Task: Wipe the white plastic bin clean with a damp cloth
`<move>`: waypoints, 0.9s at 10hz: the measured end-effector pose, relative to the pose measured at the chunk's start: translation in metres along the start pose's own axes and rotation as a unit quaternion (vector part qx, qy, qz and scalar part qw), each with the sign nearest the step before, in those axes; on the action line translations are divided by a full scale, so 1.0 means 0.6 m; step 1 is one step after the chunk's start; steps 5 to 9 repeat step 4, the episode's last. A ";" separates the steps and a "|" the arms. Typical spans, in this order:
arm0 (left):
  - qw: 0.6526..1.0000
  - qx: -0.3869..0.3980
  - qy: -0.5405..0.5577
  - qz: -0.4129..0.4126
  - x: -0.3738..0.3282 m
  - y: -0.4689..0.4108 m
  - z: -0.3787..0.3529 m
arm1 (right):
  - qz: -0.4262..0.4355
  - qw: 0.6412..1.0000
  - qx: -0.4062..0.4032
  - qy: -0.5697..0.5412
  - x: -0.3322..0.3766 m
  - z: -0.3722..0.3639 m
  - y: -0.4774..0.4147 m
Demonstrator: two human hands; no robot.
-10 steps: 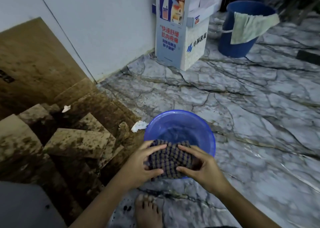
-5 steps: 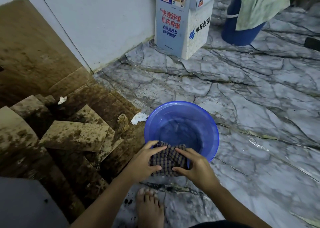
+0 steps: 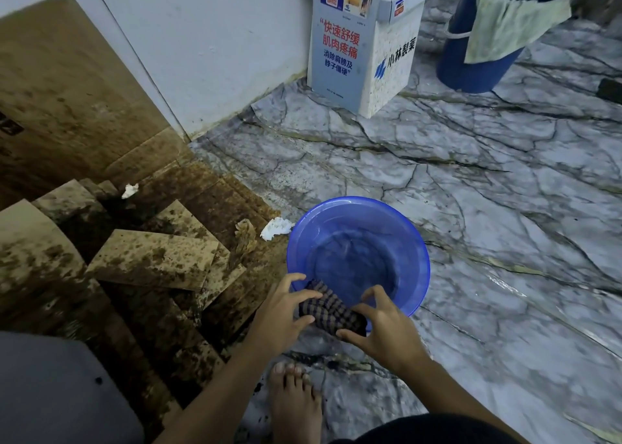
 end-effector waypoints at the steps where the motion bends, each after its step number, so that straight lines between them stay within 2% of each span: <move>1: 1.000 0.008 0.019 -0.008 -0.006 0.007 0.006 | 0.005 1.000 0.023 -0.014 -0.002 -0.002 -0.003; 2: 0.998 0.018 0.067 0.005 0.007 0.027 0.040 | 0.030 0.998 0.041 -0.041 0.013 0.009 -0.010; 3: 0.995 -0.013 0.097 0.020 0.019 0.054 0.103 | 0.058 0.997 0.012 -0.051 0.030 0.040 -0.026; 4: 0.986 -0.057 0.140 0.072 0.029 0.147 0.184 | 0.078 0.987 -0.086 -0.110 0.063 0.153 -0.049; 9: 0.986 -0.057 0.140 0.072 0.029 0.147 0.184 | 0.078 0.987 -0.086 -0.110 0.063 0.153 -0.049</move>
Point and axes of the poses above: each hand's wrist, its own y-axis away from the middle knuckle, its own z-axis out of the back of the hand, x = y × z, the point moved 10 cm from there along -y, towards the middle knuckle, and after that the axes turned 5 degrees about z, right-handed, at the moved point
